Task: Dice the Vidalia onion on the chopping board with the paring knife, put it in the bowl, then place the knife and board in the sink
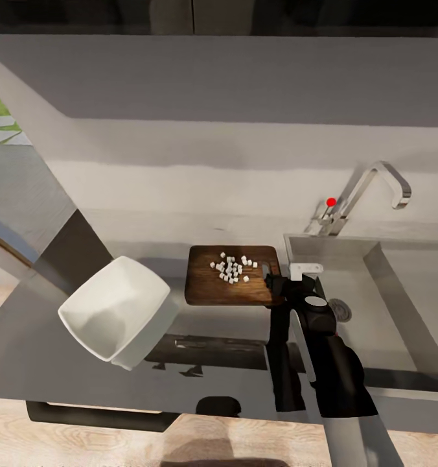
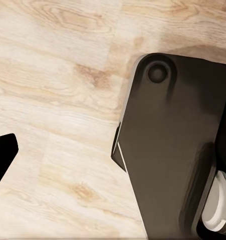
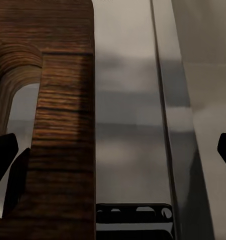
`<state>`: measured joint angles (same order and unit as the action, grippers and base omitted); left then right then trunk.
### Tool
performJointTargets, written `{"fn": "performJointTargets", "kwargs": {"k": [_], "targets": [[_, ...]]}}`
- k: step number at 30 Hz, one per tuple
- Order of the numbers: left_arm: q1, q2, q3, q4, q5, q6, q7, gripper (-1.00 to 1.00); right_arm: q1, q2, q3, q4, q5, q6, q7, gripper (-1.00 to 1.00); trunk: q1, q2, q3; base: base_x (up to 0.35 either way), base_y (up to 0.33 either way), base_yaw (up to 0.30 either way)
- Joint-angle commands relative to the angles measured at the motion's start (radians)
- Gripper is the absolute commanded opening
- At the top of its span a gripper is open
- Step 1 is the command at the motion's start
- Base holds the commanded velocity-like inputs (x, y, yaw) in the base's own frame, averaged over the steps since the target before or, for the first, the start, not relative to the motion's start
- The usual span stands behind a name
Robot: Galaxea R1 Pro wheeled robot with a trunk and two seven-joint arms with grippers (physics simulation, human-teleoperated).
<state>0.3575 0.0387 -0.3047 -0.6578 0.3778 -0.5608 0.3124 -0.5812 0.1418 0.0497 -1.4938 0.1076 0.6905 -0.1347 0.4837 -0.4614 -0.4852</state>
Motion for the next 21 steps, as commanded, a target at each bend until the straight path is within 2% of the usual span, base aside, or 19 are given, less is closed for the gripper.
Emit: {"fn": "performJointTargets", "kwargs": {"k": [1,21], "targets": [[0.0,0.001,-0.008,-0.002,0.005,-0.002,0.01,1.0,0.0,0.0,0.0,0.0,0.009,0.007,0.001,1.0,0.001,-0.001,-0.003,0.0,0.0,0.0],[0.0,0.001,-0.008,-0.002,0.006,-0.002,0.01,1.0,0.0,-0.001,0.001,0.0,0.009,0.01,0.0,1.0,0.001,-0.001,-0.004,0.0,0.0,0.0]]}}
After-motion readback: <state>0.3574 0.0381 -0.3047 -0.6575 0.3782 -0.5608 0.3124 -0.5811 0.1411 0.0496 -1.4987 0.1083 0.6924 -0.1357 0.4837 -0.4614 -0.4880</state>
